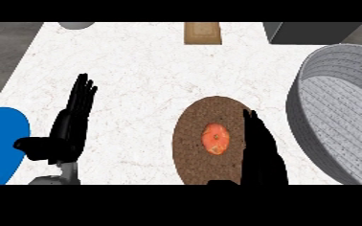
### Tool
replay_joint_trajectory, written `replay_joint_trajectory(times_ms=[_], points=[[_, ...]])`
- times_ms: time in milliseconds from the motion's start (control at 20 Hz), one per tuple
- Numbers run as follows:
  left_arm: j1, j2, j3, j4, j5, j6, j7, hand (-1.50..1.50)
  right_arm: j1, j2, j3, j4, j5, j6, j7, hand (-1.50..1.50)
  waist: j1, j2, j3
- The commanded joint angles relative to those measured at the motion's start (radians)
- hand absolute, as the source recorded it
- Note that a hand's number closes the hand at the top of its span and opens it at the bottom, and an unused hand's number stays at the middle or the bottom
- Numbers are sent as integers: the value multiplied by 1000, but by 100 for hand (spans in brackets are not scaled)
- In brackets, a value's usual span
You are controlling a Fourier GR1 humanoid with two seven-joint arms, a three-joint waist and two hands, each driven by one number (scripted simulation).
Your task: Pick the squash from the placemat and place it in the basket
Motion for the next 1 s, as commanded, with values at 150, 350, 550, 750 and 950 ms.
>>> replay_joint_trajectory(times_ms=[150,350,550,750,950], points=[[-34,-23,-26,-22,-18,22,41,0,-158,11,59,-81,-20,300,369,-150,10,6,4],[7,-18,-37,-32,-24,5,17,0,-163,11,44,-40,-36,296,397,-150,13,6,4],[4,-34,-38,-55,-40,38,31,0,-175,11,11,-51,-70,297,398,-150,8,6,6],[19,-7,-2,-50,-12,6,30,0,-168,11,23,-19,-84,265,398,-150,7,7,7],[-29,-23,12,16,-6,-8,1,0,-227,11,50,109,-97,130,383,-150,6,10,7]])
